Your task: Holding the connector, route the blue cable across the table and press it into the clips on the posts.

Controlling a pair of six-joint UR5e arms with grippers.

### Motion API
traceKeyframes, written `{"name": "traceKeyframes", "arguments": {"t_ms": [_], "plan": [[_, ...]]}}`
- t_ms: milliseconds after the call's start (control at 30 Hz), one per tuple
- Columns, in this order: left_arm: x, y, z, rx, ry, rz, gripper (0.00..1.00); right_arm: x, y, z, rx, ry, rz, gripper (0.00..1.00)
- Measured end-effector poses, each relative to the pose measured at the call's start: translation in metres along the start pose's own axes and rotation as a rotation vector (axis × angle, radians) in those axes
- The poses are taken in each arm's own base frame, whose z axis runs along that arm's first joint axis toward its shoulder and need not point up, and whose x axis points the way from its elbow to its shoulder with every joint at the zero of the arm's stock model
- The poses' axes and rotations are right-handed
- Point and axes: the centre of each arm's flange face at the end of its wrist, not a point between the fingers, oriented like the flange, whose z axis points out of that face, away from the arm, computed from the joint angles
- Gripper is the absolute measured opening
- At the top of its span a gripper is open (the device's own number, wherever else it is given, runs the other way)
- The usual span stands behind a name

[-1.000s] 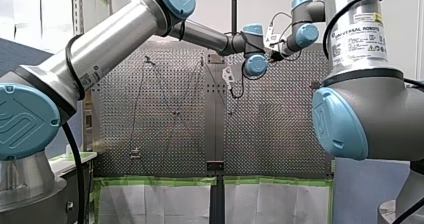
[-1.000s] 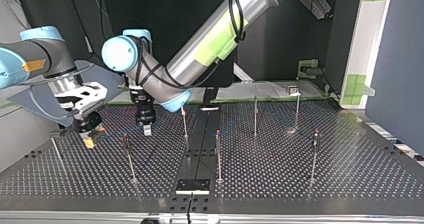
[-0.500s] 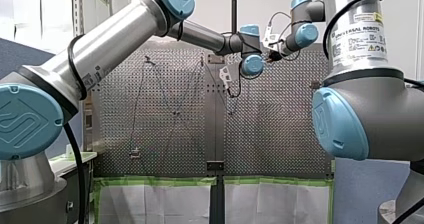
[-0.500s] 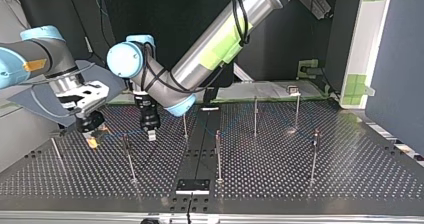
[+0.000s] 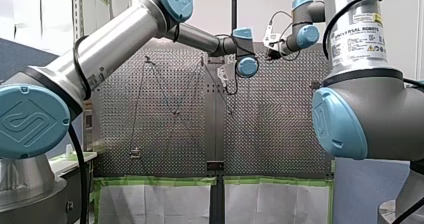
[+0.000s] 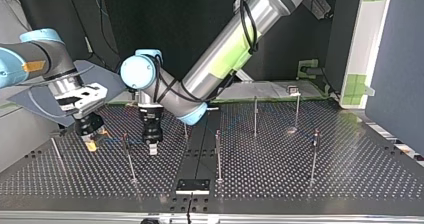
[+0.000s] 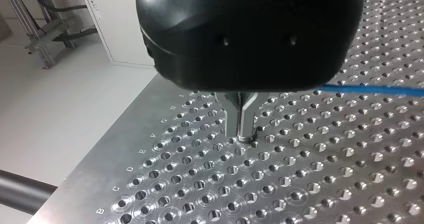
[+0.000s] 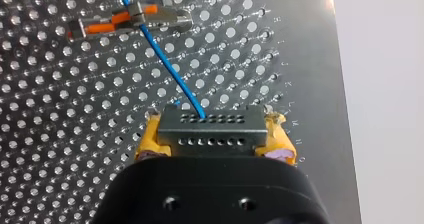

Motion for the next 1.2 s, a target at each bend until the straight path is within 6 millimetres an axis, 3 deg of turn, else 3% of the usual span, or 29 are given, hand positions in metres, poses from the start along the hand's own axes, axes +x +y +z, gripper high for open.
{"name": "traceKeyframes", "arguments": {"t_ms": [100, 300, 333, 367, 400, 433, 500, 533, 567, 633, 933, 1200], "plan": [[0.0, 0.002, 0.003, 0.009, 0.002, 0.002, 0.07, 0.0, 0.0, 0.001, 0.002, 0.002, 0.002, 0.0], [0.006, 0.006, 0.001, 0.016, 0.021, 0.009, 0.23, 0.0, 0.002, 0.001, 0.0, 0.004, 0.004, 0.0], [0.008, 0.007, 0.0, 0.016, 0.025, 0.011, 0.29, 0.0, 0.002, 0.001, 0.0, 0.004, 0.004, 0.0], [0.011, 0.007, -0.002, 0.017, 0.029, 0.012, 0.43, 0.0, 0.002, 0.001, -0.001, 0.004, 0.004, 0.0], [0.014, 0.008, -0.004, 0.017, 0.035, 0.013, 0.43, 0.0, 0.002, 0.001, 0.0, 0.004, 0.004, 0.0], [0.016, 0.008, -0.005, 0.018, 0.039, 0.012, 0.57, 0.0, 0.003, 0.001, 0.0, 0.003, 0.005, 0.0], [0.019, 0.007, -0.009, 0.021, 0.045, 0.008, 0.62, -0.001, 0.003, 0.001, -0.001, 0.001, 0.005, 0.0], [0.02, 0.007, -0.01, 0.022, 0.047, 0.006, 0.82, -0.001, 0.003, 0.001, 0.0, 0.001, 0.005, 0.0], [0.02, 0.007, -0.01, 0.022, 0.049, 0.006, 0.96, -0.002, 0.003, 0.001, 0.0, 0.001, 0.006, 0.0], [0.021, 0.007, -0.012, 0.023, 0.052, 0.006, 1.0, -0.002, 0.003, 0.002, -0.001, 0.0, 0.006, 0.0], [0.024, 0.006, -0.02, 0.022, 0.091, 0.011, 1.0, -0.003, 0.003, 0.002, -0.001, -0.002, 0.007, 0.0], [0.027, -0.004, -0.039, 0.052, 0.159, 0.01, 1.0, -0.004, 0.004, 0.002, -0.002, -0.004, 0.007, 0.0]]}}
